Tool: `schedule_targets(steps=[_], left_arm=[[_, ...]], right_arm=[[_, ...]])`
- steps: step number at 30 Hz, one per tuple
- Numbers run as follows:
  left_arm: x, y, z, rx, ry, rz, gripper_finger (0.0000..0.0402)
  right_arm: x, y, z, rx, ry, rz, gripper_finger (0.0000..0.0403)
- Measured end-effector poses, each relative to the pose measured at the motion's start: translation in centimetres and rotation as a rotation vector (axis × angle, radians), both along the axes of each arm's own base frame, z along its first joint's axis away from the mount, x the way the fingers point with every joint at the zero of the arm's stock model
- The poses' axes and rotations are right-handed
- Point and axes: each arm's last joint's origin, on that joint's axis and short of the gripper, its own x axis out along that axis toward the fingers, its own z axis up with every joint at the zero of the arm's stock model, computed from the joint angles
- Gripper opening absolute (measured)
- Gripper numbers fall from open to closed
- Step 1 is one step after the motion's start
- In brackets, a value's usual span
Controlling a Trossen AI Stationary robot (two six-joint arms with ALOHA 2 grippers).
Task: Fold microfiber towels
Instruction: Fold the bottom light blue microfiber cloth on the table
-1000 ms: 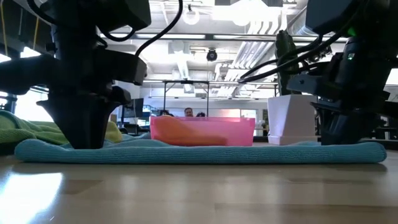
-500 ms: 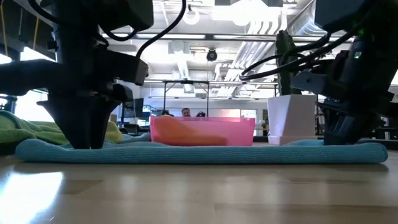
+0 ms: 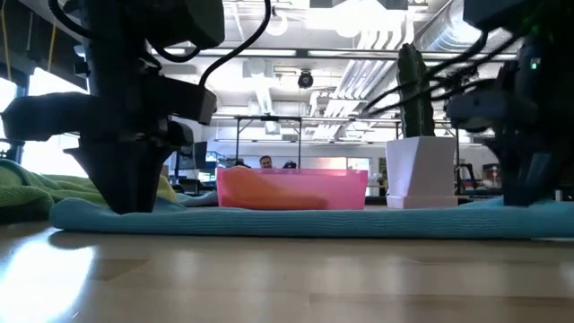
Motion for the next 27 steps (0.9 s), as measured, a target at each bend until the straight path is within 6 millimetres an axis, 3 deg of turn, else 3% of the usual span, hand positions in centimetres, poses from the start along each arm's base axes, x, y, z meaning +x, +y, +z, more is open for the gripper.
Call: schedule_targets(steps=[7,13,17,21,27], left_arm=[[-0.1,0.0,0.0,-0.003,0.009,-0.001,0.0122],[-0.5,-0.1,0.1,-0.006,0.041,-0.017,0.0122],[-1.2,-0.4,0.7,0.003,0.064,-0.052,0.0122],[-1.4,-0.7,2.7,0.085,-0.048,-0.053,0.0122],[-1.6,-0.6,4.2,0.151,-0.135,-0.023,0.0122]], right_arm=[[0.5,0.3,4.4,0.03,-0.013,0.015,0.0],[2.6,-0.2,7.9,0.029,-0.028,0.015,0.0],[4.8,-1.0,8.5,0.036,-0.016,0.062,0.0],[6.7,-1.6,8.3,0.025,0.039,0.13,0.0],[7.0,-1.7,8.6,0.003,0.143,0.148,0.0]])
